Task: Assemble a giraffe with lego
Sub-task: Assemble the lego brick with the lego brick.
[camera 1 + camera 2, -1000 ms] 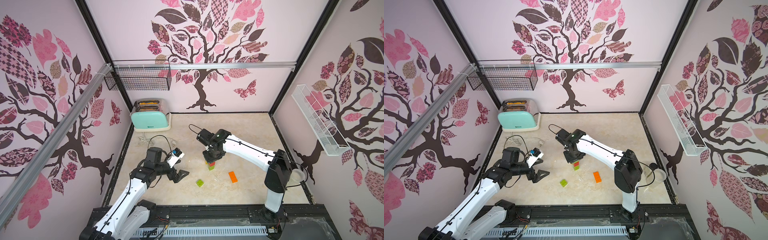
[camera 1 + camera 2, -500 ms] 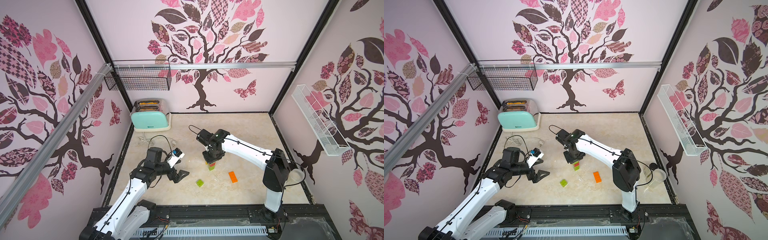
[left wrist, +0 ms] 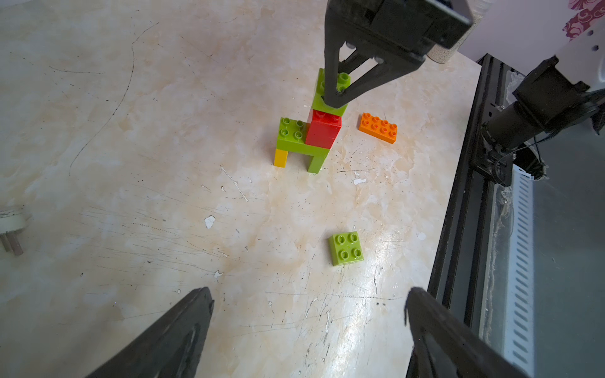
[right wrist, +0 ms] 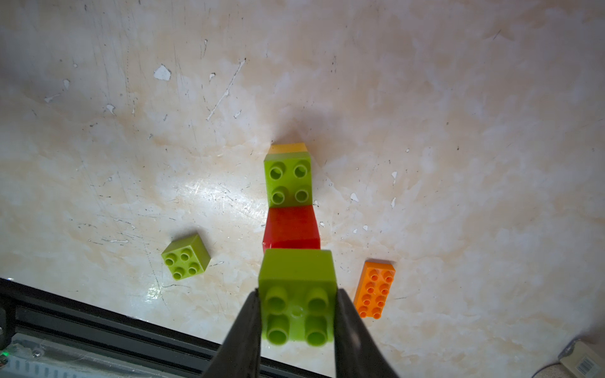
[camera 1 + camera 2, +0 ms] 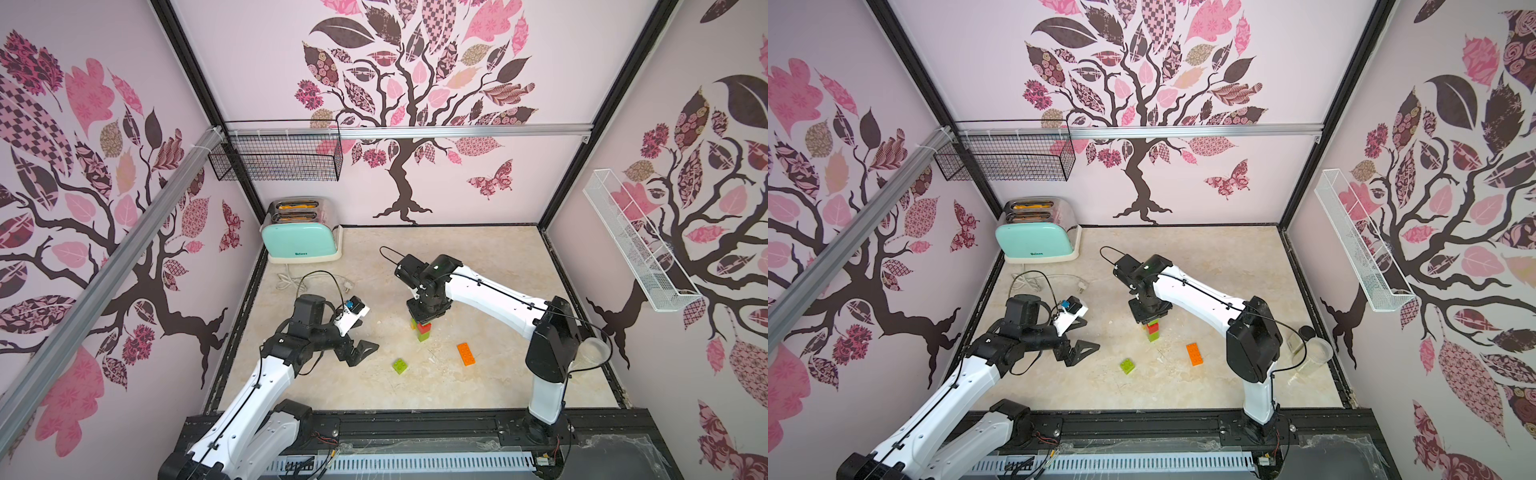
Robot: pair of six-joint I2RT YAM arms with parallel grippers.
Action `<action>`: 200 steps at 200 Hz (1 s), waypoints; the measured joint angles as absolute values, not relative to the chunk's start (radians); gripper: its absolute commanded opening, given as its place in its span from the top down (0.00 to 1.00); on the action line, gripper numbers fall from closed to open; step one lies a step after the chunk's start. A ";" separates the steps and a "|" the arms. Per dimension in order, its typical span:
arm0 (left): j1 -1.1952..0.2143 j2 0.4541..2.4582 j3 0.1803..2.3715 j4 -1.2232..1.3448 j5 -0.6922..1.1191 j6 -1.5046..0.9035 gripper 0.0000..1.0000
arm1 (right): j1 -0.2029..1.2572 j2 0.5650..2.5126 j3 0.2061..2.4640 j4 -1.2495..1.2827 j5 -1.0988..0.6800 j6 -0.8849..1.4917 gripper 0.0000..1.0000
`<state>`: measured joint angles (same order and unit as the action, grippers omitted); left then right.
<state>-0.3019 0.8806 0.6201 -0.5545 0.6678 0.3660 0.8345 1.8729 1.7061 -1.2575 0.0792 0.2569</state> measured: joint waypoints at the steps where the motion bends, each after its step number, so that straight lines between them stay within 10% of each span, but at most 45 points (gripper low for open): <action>1: -0.302 0.881 0.620 -0.554 0.668 0.366 0.02 | 0.834 1.873 1.706 -1.258 0.079 0.257 0.74; 200: -0.302 0.881 0.619 -0.554 0.668 0.366 0.02 | 0.823 1.873 1.678 -1.264 0.051 0.238 0.73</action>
